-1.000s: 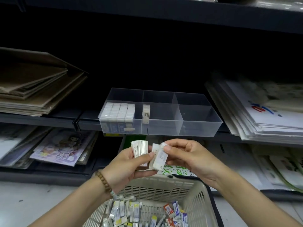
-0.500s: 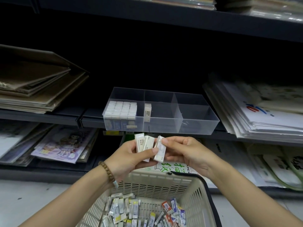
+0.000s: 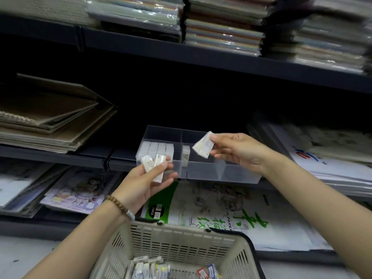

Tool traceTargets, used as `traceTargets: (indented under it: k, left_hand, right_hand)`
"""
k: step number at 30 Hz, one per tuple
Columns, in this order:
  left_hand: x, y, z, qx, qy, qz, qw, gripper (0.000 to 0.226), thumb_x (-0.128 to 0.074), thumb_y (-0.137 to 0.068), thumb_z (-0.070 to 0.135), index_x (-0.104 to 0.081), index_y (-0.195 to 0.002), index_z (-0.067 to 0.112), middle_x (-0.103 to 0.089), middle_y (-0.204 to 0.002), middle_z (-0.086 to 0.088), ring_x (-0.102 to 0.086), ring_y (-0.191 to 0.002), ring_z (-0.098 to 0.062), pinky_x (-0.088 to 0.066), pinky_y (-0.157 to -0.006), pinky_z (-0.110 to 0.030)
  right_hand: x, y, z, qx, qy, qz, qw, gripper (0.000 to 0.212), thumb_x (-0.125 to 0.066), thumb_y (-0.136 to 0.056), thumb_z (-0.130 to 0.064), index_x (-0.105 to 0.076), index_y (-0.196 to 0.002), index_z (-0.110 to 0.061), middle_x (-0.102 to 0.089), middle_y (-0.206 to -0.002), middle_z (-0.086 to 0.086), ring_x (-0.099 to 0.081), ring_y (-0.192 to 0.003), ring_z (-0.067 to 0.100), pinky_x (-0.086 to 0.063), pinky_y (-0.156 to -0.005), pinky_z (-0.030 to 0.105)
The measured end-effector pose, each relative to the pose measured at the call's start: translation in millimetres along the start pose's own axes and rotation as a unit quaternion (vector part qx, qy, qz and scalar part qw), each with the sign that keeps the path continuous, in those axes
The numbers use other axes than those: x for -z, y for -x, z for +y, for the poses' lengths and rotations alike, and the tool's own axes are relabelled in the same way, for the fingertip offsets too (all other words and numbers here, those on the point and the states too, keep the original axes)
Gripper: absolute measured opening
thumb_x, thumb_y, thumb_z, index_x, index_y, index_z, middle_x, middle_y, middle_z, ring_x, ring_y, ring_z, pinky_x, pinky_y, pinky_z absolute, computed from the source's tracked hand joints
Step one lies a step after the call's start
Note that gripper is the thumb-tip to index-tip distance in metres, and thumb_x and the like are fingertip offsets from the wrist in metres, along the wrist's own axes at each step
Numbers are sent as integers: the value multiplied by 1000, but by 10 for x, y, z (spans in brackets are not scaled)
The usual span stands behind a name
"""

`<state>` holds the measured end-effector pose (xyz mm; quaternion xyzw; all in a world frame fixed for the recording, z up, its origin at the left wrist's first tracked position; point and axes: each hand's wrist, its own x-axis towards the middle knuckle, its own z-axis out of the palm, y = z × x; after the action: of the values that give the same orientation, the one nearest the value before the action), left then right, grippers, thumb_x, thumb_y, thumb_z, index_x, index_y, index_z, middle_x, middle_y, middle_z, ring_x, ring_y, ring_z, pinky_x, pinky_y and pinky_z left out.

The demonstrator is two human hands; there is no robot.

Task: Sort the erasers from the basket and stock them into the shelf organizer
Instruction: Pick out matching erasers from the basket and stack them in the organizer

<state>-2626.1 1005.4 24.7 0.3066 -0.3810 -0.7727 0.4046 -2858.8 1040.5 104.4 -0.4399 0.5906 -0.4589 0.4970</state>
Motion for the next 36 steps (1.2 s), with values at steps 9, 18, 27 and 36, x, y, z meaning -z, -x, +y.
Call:
traceTargets:
  k: [9,18,27,36]
  left_hand:
    - [99,-90,93,21,-20,65,997,38,-69,-67,27,-68,-102,10,-73,-76,3,-68,-63,-8,-54,-50,-19]
    - [110,-146,116,23,-8,49,998,38,-69,-69,23,-66,-104,8,-72,-74,2,-67,-61,-8,-54,-50,-18]
    - [24,-114,136,38,-22,-7,999,31,-56,-88,13,-58,-113,-5,-69,-77,-2,-62,-62,-10,-53,-49,-19]
    - [-91,17,20,45,-22,-40,998,39,-63,-75,16,-60,-109,-1,-73,-100,-10,-71,-88,-22,-57,-63,-21]
  right_hand:
    - [-182,-510,120,-21,201,-26,979,33,-67,-86,-14,-57,-114,0,-67,-89,14,-69,-71,15,-59,-69,24]
    - [-275,-662,208,-29,277,-6,960,29,-76,-78,-22,-59,-98,-12,-68,-93,6,-66,-79,11,-54,-73,16]
    - [-265,-689,274,-55,261,4,964,31,-71,-83,-25,-66,-106,-5,-70,-100,7,-67,-98,17,-51,-91,23]
    - [-327,-261,249,154,168,107,968,7,-63,-88,-15,-61,-95,-13,-65,-93,9,-66,-85,15,-55,-63,17]
